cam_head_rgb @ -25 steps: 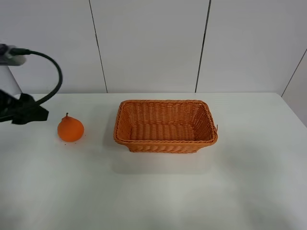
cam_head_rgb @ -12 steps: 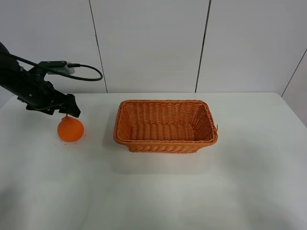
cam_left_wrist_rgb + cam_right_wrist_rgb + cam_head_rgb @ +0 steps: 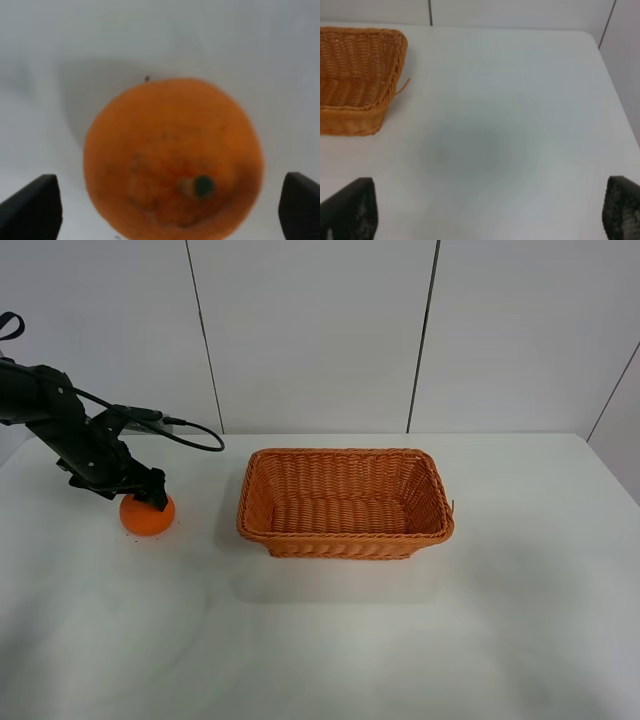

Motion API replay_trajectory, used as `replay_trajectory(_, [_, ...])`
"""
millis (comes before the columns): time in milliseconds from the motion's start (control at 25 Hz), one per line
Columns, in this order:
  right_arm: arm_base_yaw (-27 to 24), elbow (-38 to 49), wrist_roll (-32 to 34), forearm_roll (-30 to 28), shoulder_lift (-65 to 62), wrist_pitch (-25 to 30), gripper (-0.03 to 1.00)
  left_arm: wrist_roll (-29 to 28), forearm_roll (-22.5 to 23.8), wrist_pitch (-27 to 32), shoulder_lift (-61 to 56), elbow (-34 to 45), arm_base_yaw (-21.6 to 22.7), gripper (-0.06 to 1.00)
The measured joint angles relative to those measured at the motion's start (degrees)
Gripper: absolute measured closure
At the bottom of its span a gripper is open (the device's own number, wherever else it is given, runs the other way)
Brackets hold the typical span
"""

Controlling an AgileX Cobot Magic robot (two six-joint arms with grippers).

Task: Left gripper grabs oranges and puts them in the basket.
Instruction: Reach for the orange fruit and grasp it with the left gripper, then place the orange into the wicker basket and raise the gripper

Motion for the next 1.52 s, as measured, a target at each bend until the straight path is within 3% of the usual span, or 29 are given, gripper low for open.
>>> replay_trajectory(480, [0.0, 0.0, 0.0, 0.0, 0.0, 0.0, 0.27, -0.5, 1.5, -3.2, 4.7, -0.1, 0.0, -0.02])
replay_trajectory(560, [0.0, 0.0, 0.0, 0.0, 0.0, 0.0, 0.27, -0.6, 1.2, -3.3, 5.4, -0.1, 0.0, 0.04])
replay_trajectory(640, [0.0, 0.0, 0.0, 0.0, 0.0, 0.0, 0.27, -0.7, 1.1, -3.2, 5.6, -0.1, 0.0, 0.16])
replay_trajectory(760, [0.0, 0.0, 0.0, 0.0, 0.0, 0.0, 0.27, -0.7, 1.0, -2.7, 5.6, -0.3, 0.0, 0.48])
replay_trajectory(840, [0.0, 0.0, 0.0, 0.0, 0.0, 0.0, 0.27, -0.7, 1.0, -2.2, 5.5, -0.5, 0.0, 0.63])
replay_trajectory(1320, [0.0, 0.0, 0.0, 0.0, 0.0, 0.0, 0.27, -0.7, 0.4, 1.5, 0.1, -0.6, 0.0, 0.7])
replay_trajectory(1520, [0.0, 0.0, 0.0, 0.0, 0.0, 0.0, 0.27, -0.7, -5.0, 3.9, -8.9, -0.6, -0.4, 0.76])
